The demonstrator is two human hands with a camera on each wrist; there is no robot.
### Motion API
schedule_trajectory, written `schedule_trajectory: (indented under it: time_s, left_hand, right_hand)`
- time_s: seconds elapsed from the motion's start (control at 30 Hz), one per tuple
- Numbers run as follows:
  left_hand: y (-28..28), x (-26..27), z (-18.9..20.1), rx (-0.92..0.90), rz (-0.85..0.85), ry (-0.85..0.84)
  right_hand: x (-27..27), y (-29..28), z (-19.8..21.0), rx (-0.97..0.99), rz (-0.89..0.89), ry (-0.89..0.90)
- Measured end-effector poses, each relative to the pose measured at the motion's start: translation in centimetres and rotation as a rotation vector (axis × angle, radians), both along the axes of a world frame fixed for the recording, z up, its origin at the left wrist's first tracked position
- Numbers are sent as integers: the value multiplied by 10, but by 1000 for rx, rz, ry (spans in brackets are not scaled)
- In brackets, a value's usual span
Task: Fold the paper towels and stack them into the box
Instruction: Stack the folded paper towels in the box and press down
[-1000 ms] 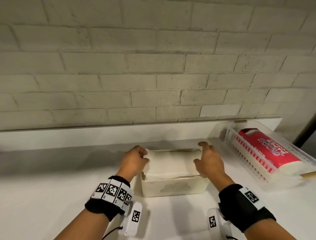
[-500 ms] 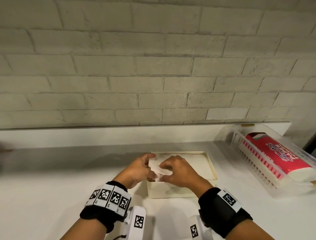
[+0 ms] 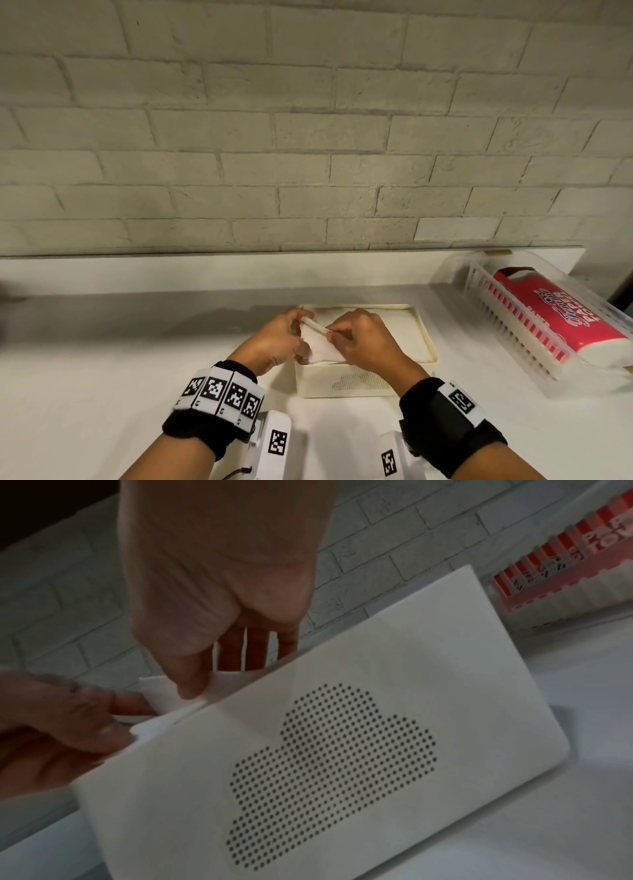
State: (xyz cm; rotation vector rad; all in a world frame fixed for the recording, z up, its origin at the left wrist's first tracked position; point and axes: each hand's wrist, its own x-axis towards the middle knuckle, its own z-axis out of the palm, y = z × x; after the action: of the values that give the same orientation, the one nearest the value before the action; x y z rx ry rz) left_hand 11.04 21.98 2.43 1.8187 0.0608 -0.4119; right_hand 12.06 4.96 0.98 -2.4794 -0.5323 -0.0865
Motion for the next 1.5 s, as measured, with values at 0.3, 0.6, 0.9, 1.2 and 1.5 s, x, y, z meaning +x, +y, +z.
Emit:
schedule_trajectory:
  time_s: [0.3,0.6,0.9,1.2,1.5]
  left_hand:
    - [-4,3,-1,77,32,-82]
    - [-10,5,-4,197,120,-99]
    - [-13,6,6,534,151,-282]
    - [-37,1,2,778,-189,-407]
    - [-46,5,6,1202,-333,-400]
  right_hand:
    - [-14,-7,-4,-4,75,-321]
    - [-19,-5,-11,-80,131,-294]
    - [-18,-23,7,88,66,59]
    - [6,-76,27,-331,-217,264]
    - [14,-69,29,-716,-88,312]
